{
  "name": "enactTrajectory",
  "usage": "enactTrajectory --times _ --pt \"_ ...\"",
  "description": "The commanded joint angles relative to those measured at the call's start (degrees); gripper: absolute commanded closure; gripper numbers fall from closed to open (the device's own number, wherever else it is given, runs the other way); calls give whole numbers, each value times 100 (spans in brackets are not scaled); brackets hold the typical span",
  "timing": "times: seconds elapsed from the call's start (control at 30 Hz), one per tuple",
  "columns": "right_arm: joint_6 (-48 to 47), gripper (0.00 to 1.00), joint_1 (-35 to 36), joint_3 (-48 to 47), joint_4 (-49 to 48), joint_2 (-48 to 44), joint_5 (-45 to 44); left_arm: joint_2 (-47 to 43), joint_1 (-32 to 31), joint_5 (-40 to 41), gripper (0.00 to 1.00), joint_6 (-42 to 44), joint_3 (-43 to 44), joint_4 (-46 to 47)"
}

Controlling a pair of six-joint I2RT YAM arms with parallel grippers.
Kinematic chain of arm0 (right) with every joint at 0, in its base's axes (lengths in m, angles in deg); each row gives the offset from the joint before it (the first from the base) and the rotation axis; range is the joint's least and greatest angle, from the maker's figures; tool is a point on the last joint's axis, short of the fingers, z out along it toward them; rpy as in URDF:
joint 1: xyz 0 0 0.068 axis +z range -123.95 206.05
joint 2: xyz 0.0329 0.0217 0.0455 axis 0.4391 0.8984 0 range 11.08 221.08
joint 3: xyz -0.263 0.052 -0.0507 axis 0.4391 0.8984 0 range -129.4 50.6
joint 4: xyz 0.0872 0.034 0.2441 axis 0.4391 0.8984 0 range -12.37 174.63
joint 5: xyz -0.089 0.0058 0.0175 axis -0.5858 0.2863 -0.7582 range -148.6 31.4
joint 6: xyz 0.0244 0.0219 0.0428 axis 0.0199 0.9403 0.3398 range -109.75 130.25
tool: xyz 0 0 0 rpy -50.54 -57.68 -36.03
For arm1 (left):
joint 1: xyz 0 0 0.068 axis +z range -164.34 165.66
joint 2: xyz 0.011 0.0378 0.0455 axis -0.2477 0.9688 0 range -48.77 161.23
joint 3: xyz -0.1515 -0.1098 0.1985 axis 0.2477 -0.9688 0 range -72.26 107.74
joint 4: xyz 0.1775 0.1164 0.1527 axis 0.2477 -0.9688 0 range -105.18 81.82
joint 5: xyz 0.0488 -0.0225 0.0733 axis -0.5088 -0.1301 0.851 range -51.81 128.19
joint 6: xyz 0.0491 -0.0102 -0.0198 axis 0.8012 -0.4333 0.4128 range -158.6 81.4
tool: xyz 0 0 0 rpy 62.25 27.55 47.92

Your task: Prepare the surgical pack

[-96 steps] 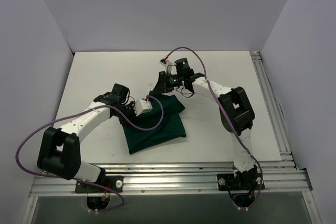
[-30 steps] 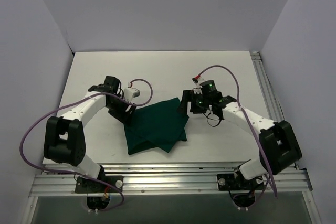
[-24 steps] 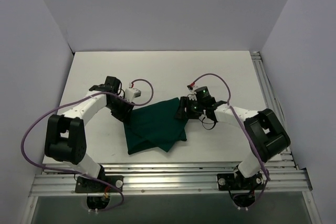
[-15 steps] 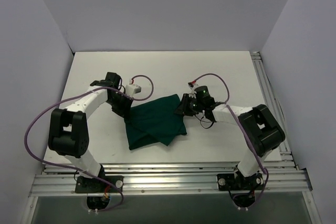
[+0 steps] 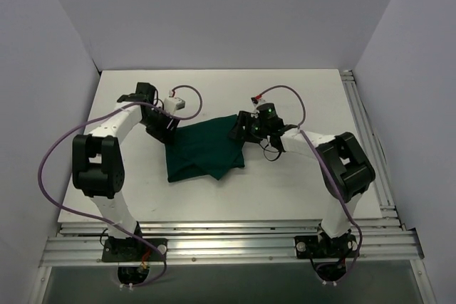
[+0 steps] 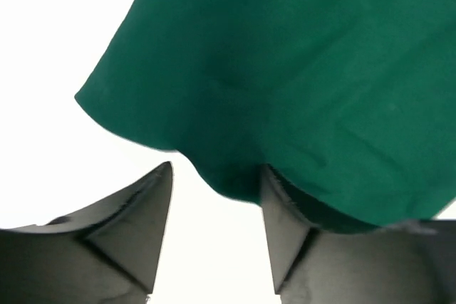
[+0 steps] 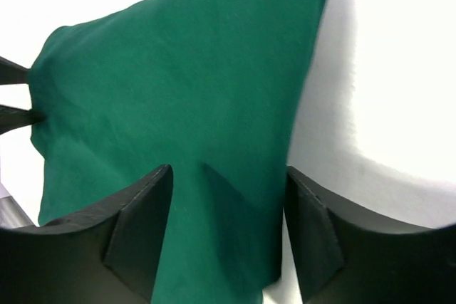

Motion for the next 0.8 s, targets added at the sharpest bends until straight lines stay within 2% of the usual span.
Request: enactTrajectory --times 0.0,0.1,0.13,0.17,0.27,0.3,0.37,0.43,0.53,0.67,0.77 --pt "-308 41 16 56 509 -710 -404 -815 -77 -161 38 312 -73 -348" --pt "-325 39 -2 267 667 -1046 -466 -1720 -611 232 31 435 -372 -156" --pt "-325 39 -10 311 746 -1125 -466 -1931 -892 669 30 496 -617 -95" --pt "-317 39 -19 372 764 -1195 -466 -2308 -1582 883 27 671 -750 2" --pt "-203 44 -116 776 694 -1564 -309 -2845 -2649 1455 20 874 -1251 256" --pt "-98 52 -133 1090 642 -1783 -169 -2891 -3218 1569 16 892 -1348 310" --pt "78 58 -186 1461 326 -1969 7 -2787 -3696 1920 14 884 -1480 397" --pt "385 60 -195 1969 -234 -2083 366 -2611 -4382 2507 8 884 -1577 511" --pt "745 60 -213 2375 -903 -1970 570 -2321 -5206 3141 5 980 -1841 950" --pt "1036 60 -213 2753 -1652 -1899 772 -2057 -5797 3837 5 1094 -2201 1793" --pt "1247 60 -186 2886 -2205 -1549 1000 -1908 -5948 4171 6 1156 -2438 2320"
